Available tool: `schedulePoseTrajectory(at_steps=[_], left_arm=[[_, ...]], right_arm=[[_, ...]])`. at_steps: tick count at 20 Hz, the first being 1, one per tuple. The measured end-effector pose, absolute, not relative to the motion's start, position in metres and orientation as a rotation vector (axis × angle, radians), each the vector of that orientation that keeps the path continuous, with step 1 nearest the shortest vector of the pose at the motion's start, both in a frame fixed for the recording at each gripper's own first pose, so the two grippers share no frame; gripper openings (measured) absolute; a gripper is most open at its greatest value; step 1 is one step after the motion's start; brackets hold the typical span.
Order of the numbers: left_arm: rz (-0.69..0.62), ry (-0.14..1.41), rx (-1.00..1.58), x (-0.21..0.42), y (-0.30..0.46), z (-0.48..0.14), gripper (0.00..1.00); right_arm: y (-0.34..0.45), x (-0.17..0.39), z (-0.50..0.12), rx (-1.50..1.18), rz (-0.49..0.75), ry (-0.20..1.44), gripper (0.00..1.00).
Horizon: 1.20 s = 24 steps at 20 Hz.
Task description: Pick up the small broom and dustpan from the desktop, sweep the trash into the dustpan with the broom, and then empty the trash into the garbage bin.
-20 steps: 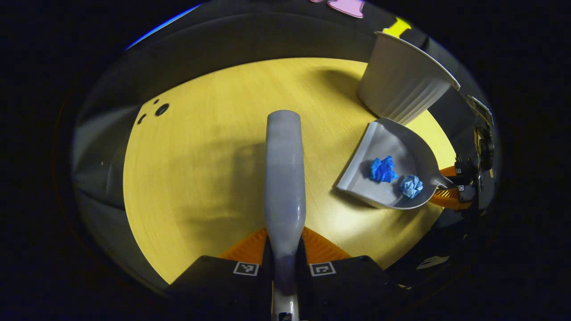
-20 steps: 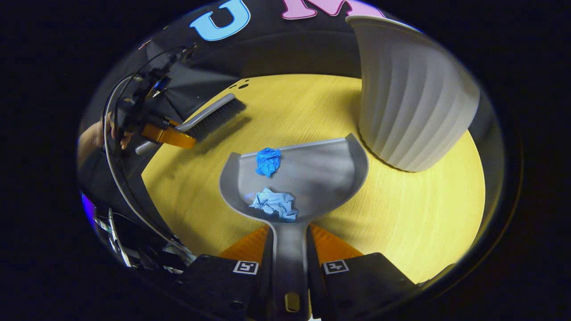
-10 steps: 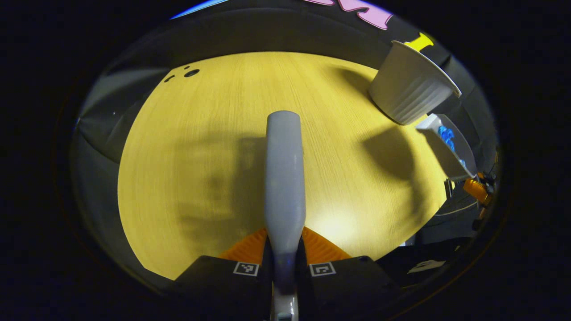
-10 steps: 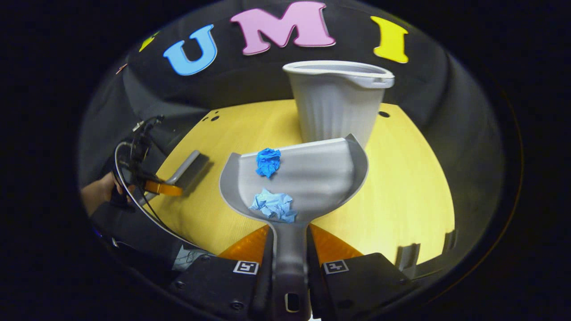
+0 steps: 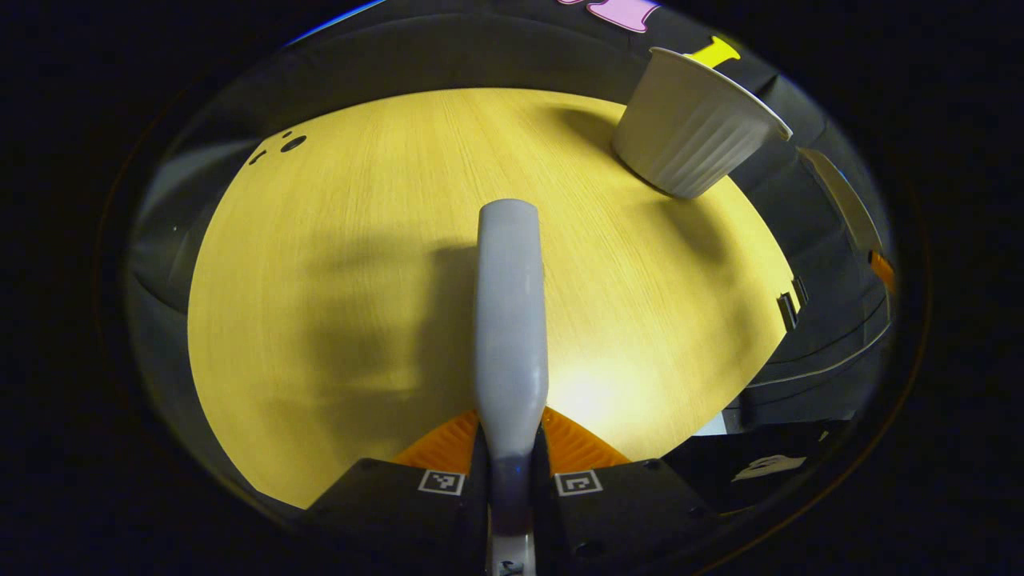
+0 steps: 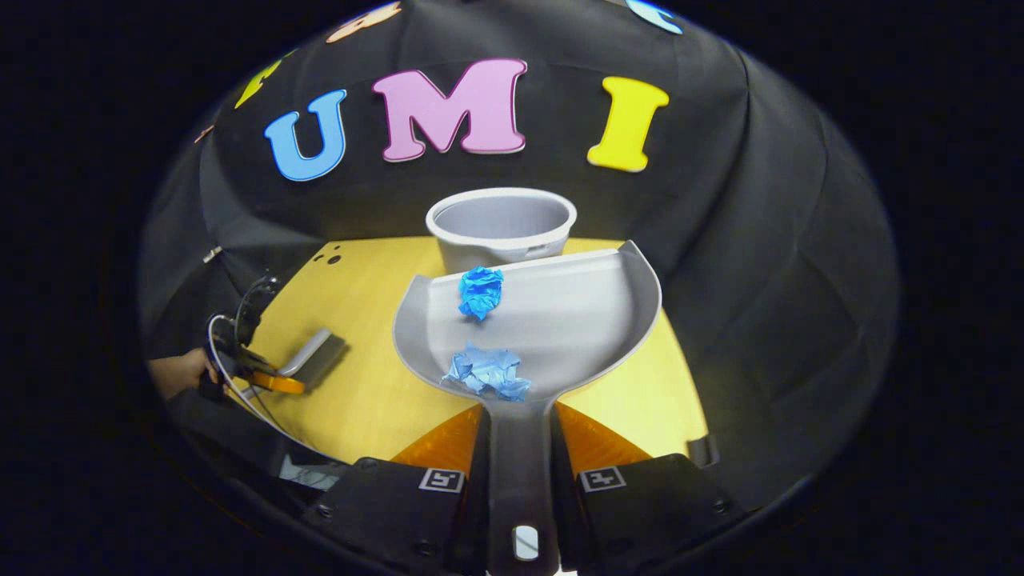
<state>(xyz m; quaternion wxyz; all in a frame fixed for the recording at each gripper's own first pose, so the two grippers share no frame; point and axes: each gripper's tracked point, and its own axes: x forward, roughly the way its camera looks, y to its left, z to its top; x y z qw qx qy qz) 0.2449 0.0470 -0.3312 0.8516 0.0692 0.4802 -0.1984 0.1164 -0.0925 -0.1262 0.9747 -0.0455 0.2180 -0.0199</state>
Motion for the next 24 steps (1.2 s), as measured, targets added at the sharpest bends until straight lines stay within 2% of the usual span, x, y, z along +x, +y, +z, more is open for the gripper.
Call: schedulePoseTrajectory(at_steps=[4, 11, 16, 24], left_arm=[[-0.422, 1.047, 0.132, 0.236, 0.046, -0.347, 0.27], [-0.384, 1.084, 0.055, 0.212, 0.053, -0.368, 0.27], [-0.369, 1.084, 0.023, 0.212, 0.06, -0.375, 0.27], [-0.365, 1.069, -0.022, 0.221, 0.063, -0.373, 0.27]], right_arm=[[-0.12, 0.155, -0.07, -0.162, -0.085, 0.368, 0.37], [-0.164, 0.224, -0.022, -0.376, -0.133, 0.345, 0.37], [-0.168, 0.278, 0.009, -0.623, -0.096, 0.362, 0.37], [-0.15, 0.259, 0.06, -1.132, 0.048, 0.398, 0.37]])
